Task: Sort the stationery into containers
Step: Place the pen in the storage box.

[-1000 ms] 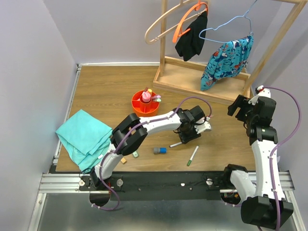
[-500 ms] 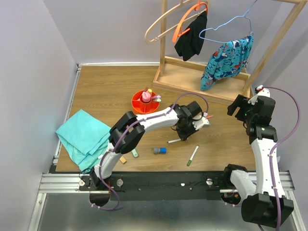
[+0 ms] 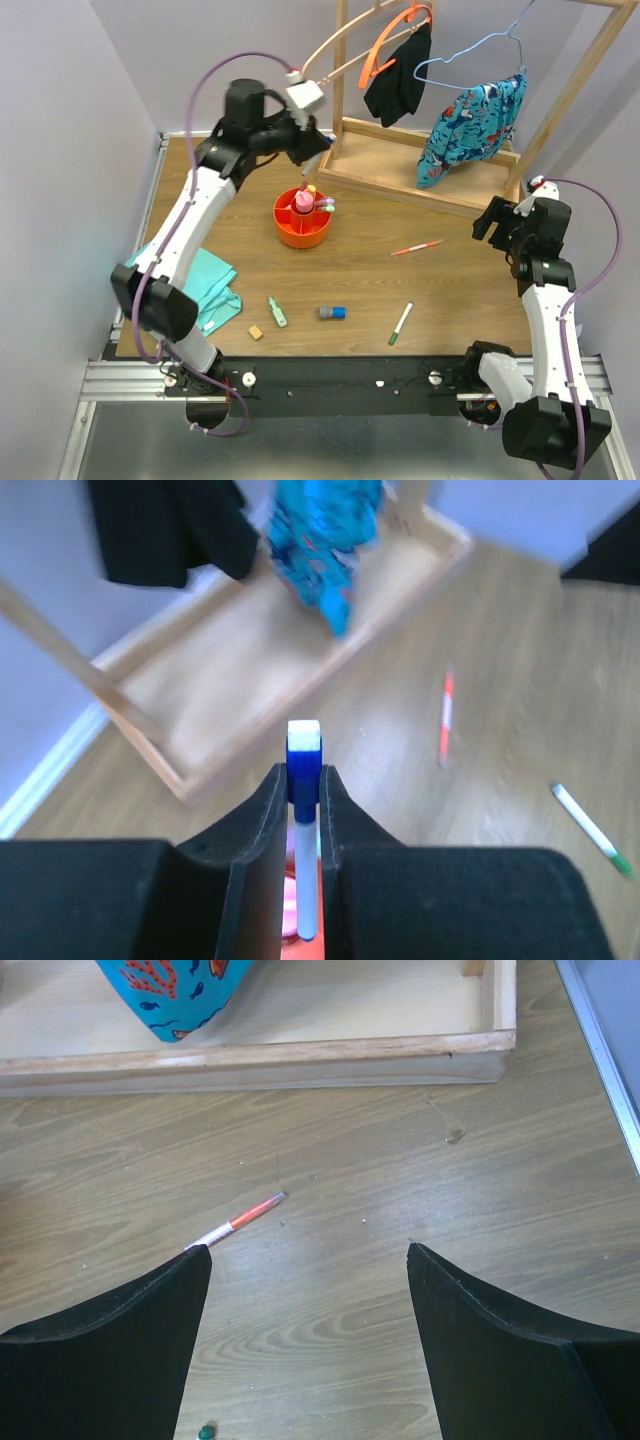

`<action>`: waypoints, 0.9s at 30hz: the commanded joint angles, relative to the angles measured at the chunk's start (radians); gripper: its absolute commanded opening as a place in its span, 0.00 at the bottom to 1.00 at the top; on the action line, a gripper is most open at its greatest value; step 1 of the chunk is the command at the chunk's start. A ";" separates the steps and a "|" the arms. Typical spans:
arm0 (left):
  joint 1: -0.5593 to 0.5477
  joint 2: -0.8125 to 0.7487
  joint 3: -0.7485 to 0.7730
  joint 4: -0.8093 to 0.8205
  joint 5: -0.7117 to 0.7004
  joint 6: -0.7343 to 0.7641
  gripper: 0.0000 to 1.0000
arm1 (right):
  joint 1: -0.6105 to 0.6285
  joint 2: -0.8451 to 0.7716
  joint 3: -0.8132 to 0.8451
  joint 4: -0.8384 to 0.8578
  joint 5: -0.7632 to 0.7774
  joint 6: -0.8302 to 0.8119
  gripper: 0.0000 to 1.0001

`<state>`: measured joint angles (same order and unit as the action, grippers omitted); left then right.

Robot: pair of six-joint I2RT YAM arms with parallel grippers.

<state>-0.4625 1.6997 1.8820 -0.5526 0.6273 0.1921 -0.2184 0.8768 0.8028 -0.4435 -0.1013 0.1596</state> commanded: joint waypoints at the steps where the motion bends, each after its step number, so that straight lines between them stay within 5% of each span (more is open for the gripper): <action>1: 0.140 -0.110 -0.335 0.494 0.179 -0.173 0.17 | -0.013 0.028 0.027 0.008 0.029 -0.048 0.87; 7: 0.231 -0.120 -0.513 0.721 0.193 -0.299 0.17 | -0.015 0.094 0.068 0.000 0.022 -0.072 0.86; 27: 0.334 0.069 -0.675 0.841 0.209 -0.250 0.18 | -0.079 0.162 0.116 -0.046 0.040 -0.152 0.86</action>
<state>-0.1417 1.7180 1.2274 0.2390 0.8040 -0.0757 -0.2604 1.0363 0.8856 -0.4648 -0.0757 0.0242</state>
